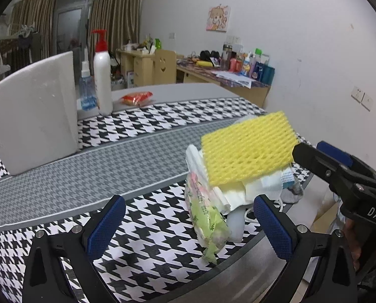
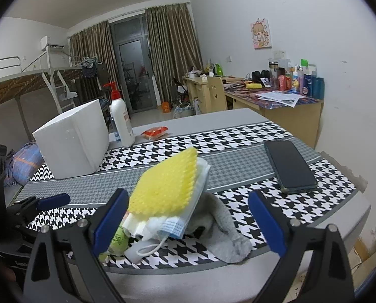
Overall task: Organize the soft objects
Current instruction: 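Grasp the green snack bag with the left tool while the right tool grasps the yellow foam net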
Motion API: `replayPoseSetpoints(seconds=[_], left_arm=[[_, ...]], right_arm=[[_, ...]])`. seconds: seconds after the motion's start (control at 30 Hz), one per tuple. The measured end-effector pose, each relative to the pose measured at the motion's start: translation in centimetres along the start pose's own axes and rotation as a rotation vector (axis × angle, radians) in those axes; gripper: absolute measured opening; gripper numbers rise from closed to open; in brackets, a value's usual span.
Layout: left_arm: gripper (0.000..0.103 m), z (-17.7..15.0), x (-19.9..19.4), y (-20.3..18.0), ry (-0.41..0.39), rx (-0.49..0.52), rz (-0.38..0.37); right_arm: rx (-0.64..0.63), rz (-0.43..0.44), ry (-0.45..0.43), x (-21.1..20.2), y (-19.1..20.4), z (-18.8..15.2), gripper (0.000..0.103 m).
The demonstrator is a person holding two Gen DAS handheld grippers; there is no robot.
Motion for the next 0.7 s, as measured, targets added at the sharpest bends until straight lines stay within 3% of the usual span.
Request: replayPoseSetpoints(seconds=[0.47,0.57,0.63,0.7], left_arm=[[0.059,-1.9,2.8,-0.5,0.139,0.004,0.01],[0.048,-2.2,3.2,-0.7,0.154,0.006,-0.006],[0.032,-2.3,3.5,-0.9,0.166,0.008,-0.008],[0.027,-2.4,3.5,-0.9,0.169,0.008,-0.017]], right_arm=[[-0.001,0.027,0.021,0.7,-0.4,-0.1,0.093],[-0.013,0.023,0.024,0.8,-0.3,-0.1,0.088],[-0.016,0.029,0.033,1.0,-0.3,-0.1,0.085],[-0.016,0.036,0.041,1.2,-0.2,-0.2,0.081]])
Point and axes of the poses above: each gripper's, at about its wrist camera, not at the fingertips, and x roughly the way its jaws point, y to its left, z to its top, the point moved 6 cm from there along x, roughly the way its jaws point, and after that the axes turned 7 degrees about -x, right-handed, at the moved point
